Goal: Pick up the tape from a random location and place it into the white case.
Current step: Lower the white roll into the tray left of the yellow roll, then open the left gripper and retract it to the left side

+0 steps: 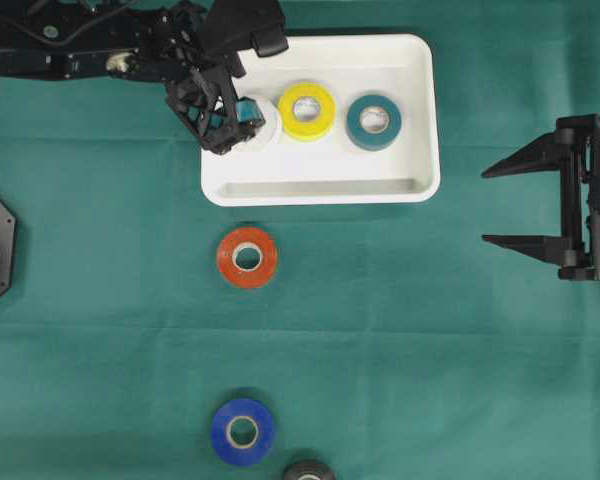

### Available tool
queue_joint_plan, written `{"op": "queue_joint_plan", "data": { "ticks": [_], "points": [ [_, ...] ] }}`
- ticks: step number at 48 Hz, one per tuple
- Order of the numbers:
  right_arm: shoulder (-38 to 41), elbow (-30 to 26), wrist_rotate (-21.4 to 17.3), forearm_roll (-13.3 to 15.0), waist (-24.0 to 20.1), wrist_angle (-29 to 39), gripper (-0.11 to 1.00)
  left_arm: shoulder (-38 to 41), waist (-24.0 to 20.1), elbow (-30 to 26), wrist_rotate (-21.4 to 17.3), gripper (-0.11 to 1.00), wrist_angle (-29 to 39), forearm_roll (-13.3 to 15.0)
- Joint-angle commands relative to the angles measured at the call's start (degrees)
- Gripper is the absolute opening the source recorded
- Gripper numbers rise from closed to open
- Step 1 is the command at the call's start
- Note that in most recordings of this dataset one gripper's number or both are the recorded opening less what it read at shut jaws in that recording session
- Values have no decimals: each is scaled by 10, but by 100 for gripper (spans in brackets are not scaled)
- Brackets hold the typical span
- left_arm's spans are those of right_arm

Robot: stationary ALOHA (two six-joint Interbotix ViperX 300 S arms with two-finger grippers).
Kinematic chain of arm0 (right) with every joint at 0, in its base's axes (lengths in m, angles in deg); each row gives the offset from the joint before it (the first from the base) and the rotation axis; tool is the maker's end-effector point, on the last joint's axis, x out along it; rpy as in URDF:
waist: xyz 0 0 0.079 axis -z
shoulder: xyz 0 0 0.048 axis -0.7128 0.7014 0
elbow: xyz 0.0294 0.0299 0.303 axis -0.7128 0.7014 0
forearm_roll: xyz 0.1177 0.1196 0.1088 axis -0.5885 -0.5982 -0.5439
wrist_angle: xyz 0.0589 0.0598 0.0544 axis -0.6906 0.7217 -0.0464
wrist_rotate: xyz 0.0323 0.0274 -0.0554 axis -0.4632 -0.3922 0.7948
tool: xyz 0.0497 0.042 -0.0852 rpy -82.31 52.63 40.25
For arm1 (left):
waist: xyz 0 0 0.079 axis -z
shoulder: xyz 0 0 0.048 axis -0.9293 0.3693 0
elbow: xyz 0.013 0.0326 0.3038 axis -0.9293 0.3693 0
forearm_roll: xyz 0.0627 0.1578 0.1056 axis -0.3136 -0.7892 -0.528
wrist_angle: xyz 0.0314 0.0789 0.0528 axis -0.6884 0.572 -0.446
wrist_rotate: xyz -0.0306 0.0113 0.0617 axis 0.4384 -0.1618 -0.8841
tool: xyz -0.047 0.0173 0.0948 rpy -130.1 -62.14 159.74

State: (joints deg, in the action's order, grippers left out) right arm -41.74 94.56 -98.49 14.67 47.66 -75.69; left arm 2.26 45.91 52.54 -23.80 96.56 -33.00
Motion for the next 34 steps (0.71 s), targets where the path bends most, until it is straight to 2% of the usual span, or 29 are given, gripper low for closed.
{"op": "queue_joint_plan", "data": {
  "ticks": [1, 7, 23, 27, 34],
  "points": [
    [0, -13, 0, 1, 0, -5, 86, -17, 4, -8, -1, 84, 2, 1],
    [0, -13, 0, 1, 0, -5, 86, -22, 29, -5, 0, 84, 7, 1],
    [0, -14, -1, 1, 0, -5, 86, -44, 155, -1, 1, 84, 3, 1],
    [0, -14, -2, 1, 0, -5, 86, -47, 170, 0, 1, 84, -1, 1],
    [-1, -14, -3, 1, 0, -5, 86, -58, 171, 8, 1, 84, -4, 1]
  ]
}}
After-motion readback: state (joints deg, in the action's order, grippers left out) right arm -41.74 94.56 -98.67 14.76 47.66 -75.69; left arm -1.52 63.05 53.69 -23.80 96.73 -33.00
